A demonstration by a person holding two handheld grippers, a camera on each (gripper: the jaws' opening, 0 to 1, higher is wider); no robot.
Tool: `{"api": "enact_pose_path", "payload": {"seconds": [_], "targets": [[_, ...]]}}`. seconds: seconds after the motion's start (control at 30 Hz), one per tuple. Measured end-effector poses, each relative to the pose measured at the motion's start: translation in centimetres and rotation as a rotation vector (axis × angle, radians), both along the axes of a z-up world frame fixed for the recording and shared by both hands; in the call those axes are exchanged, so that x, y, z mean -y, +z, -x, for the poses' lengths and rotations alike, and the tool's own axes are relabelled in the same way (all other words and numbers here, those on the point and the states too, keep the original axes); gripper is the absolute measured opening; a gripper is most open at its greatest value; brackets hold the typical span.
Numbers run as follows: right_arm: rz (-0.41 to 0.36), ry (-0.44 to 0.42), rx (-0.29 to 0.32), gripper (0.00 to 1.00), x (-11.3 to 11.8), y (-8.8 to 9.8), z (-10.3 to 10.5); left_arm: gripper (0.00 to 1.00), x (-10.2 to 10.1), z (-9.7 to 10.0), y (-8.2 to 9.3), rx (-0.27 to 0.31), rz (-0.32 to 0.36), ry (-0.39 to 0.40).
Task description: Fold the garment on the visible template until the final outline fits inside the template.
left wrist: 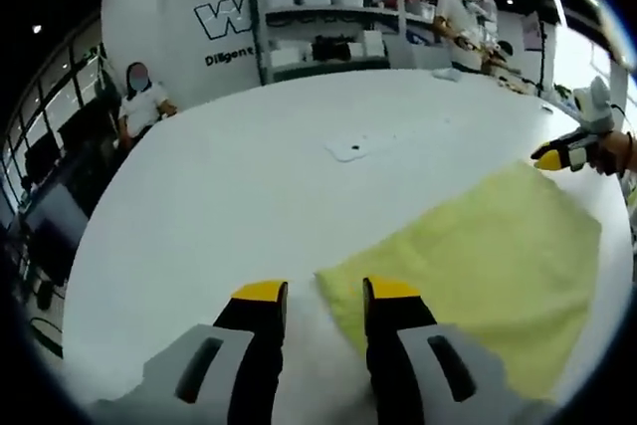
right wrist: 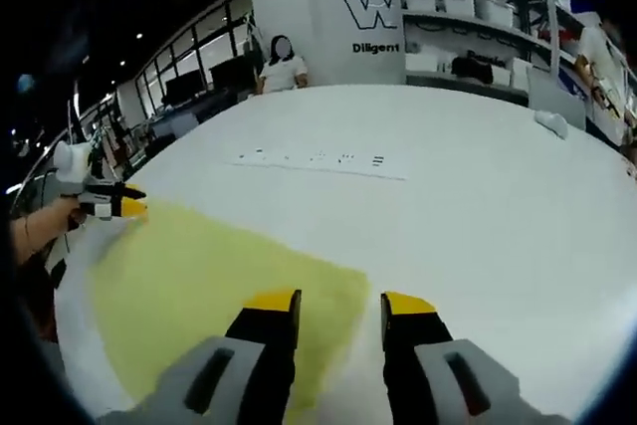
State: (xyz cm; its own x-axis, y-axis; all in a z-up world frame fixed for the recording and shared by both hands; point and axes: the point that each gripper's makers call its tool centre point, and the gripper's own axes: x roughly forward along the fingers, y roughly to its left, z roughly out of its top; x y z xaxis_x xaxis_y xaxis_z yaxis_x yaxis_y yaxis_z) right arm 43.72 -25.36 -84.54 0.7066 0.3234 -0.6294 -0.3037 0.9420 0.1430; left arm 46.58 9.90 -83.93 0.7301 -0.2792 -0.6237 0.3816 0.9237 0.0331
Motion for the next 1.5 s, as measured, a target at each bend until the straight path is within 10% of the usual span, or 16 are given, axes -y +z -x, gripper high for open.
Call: {"api": "enact_pose_path", "payload": {"seconds": [0.7, 1.5], "targets": [[-0.102, 0.115, -0.028, 0.85, -3.4, 3.1, 7.0, 0.76, 1.7, 4.9, 4.4, 0.047, 0.116, -0.032], [-0.116, 0.231, -0.077, 0.96, -5.3, 2.9, 14.5, 0.86, 2.3, 12.6, 3.6, 0.055, 0.118, -0.124]]}}
